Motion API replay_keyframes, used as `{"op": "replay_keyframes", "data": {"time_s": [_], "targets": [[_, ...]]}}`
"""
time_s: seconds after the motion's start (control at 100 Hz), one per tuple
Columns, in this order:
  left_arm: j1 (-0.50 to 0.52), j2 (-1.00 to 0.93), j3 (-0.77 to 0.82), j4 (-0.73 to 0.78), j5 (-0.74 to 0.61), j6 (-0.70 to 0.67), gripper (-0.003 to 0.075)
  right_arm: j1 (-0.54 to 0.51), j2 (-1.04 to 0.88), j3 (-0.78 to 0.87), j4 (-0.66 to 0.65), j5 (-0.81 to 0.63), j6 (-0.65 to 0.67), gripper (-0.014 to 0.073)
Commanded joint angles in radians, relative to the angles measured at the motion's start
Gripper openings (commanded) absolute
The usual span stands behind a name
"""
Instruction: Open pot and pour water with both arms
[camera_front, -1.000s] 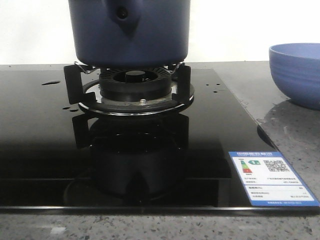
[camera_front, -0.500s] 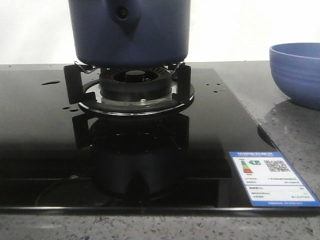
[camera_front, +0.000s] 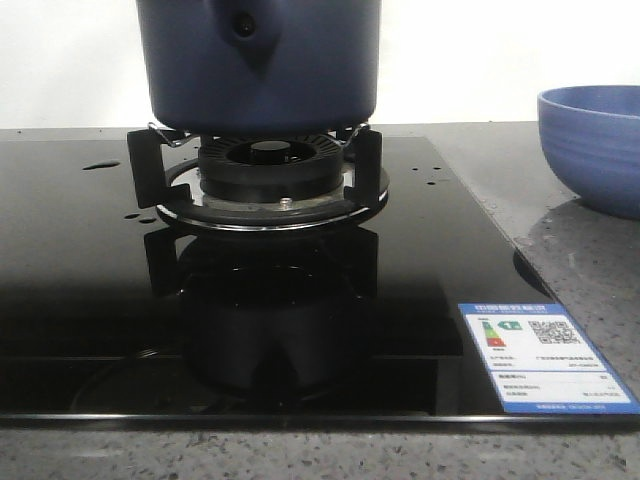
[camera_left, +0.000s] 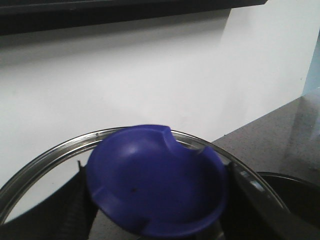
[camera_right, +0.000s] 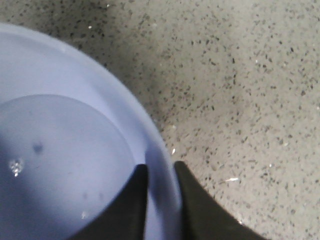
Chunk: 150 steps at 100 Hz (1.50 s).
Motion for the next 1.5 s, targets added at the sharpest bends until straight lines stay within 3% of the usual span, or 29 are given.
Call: {"op": "replay_keyframes", "data": {"time_s": [0.0,0.28,0.53,0.93,1.19,1.49], "targets": [[0.001,-0.042,-0.041,-0.072,-0.024,0.004,0.0341,-0.006,-0.028,-0.033,-0.011,-0.043,-0.008,-0.0043],[0.001,-0.042,-0.041,-0.072,-0.119,0.004,0.0341,-0.006,-0.034,-0.152,0.016,0.022,-0.027,-0.0069],[0.001,-0.042,-0.041,-0.072,-0.177,0.004,0.0341,0.013,-0.034,-0.36,0.223,0.117,-0.129,-0.0066],[0.001,-0.042,-0.041,-0.072,-0.222,0.004,0.0341,0.225,0.058,-0.668,0.245,0.198,-0.129,-0.0066],[0.001,-0.034,-0.041,-0.072,-0.234,0.004,0.0341,0.386,0.19,-0.858,0.245,0.167,-0.129,-0.0066],[0.001,-0.034,-0.041,-0.072,-0.262,0.004,0.0341,0.464,0.284,-0.917,0.245,-0.039,-0.143,-0.0066]]}}
